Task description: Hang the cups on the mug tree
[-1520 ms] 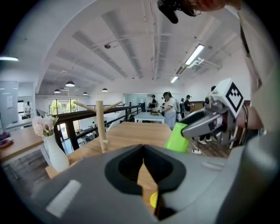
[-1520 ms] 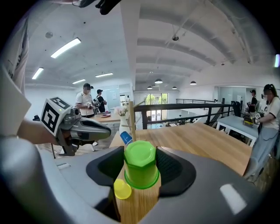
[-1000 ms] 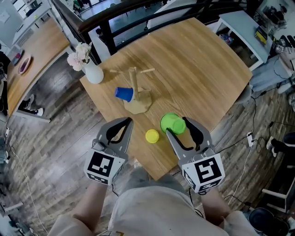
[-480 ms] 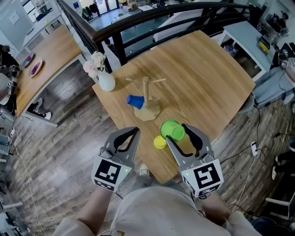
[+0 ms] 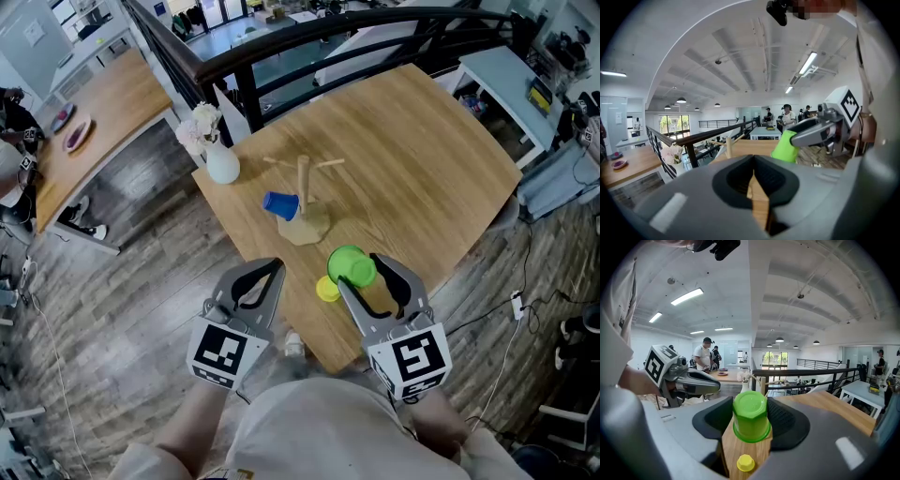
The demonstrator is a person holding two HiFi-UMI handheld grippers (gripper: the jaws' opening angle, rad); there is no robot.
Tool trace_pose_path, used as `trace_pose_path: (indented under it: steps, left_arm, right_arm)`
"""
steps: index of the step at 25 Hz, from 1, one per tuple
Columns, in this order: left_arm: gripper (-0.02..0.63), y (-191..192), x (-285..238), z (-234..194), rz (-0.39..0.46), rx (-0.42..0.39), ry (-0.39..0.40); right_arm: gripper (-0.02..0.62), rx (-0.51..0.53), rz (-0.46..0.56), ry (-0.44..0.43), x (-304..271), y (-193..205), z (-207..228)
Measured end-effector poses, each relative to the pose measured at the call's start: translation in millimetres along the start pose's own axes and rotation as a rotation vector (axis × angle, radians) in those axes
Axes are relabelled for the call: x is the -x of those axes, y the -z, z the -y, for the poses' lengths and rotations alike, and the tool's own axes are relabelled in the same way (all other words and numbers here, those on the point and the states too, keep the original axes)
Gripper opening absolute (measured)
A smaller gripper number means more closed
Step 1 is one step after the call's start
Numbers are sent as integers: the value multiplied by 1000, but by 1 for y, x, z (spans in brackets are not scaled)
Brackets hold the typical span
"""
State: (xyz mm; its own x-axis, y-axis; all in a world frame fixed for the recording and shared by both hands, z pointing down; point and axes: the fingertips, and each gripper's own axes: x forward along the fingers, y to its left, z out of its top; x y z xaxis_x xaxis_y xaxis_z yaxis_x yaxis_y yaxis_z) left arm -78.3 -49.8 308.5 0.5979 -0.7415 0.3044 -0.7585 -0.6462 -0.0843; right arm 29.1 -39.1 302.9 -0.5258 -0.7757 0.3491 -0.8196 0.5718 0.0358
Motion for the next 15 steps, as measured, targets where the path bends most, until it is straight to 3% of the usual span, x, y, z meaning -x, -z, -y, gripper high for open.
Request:
trace_pose_path:
  steps: [9, 15]
  left_arm:
    - [3, -4, -10, -1, 11, -2, 14]
    - [3, -29, -11, -9, 49, -1, 11]
  right_arm:
    - [233, 3, 11, 22, -6, -6, 11]
    - [233, 8, 50, 32, -12, -31, 25]
